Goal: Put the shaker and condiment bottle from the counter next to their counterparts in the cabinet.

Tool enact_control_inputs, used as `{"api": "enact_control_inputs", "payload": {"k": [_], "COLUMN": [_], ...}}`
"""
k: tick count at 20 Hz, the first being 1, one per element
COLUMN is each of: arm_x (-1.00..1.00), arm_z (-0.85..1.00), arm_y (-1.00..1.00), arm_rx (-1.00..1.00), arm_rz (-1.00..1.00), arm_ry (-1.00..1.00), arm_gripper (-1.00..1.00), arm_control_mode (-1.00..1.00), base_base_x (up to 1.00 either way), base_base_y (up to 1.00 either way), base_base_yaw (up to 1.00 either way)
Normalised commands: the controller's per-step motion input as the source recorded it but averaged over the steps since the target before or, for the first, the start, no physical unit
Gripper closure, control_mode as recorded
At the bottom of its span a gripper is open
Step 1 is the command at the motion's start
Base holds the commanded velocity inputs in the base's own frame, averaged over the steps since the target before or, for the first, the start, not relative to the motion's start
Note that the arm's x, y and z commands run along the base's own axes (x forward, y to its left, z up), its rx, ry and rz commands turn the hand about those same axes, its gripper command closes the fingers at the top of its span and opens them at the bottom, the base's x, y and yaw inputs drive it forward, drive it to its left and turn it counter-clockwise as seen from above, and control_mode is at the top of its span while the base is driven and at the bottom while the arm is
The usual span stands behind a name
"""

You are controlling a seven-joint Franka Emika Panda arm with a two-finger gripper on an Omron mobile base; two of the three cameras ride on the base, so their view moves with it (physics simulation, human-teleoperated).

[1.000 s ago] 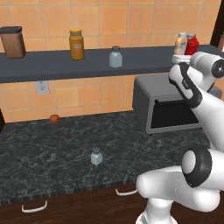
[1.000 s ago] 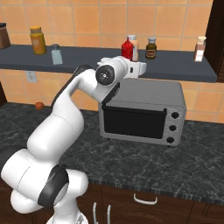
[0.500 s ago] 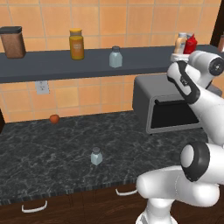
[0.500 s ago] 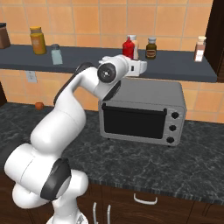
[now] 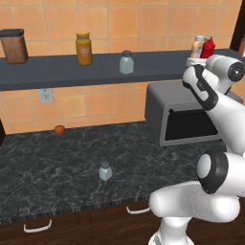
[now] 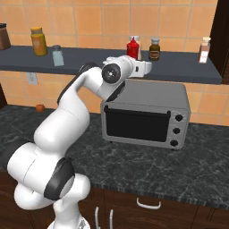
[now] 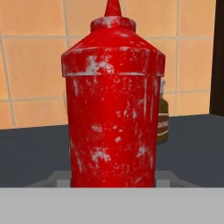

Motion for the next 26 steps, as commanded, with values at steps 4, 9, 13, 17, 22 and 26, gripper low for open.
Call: {"api": "enact_control_inputs", "payload": {"k": [4, 9, 13, 17, 22, 26], "arm_x": [0.00, 0.00, 0.00, 0.00, -0.14, -0.62], "arm_z": [-0.07, -0.12, -0.12, 0.00, 0.00, 0.00], "arm_y": [-0.08, -0.06, -0.01, -0.03, -0.05, -0.25], "arm_rx": [0.01, 0.00, 0.00, 0.01, 0.03, 0.03], "arm_rz": [0.00, -0.01, -0.01, -0.02, -0.04, 0.00], "arm_ry": [-0.01, -0.01, -0.01, -0.03, -0.01, 0.00], "arm_gripper": [-1.00, -1.00, -1.00, -1.00, -1.00, -1.00], "arm_control_mode": [-1.00, -1.00, -1.00, -1.00, -1.00, -1.00], "base_base_x": [0.00, 0.00, 0.00, 0.00, 0.00, 0.00], "base_base_y": [0.00, 0.00, 0.00, 0.00, 0.00, 0.00], "base_base_yaw": [0.00, 0.00, 0.00, 0.00, 0.00, 0.00]}}
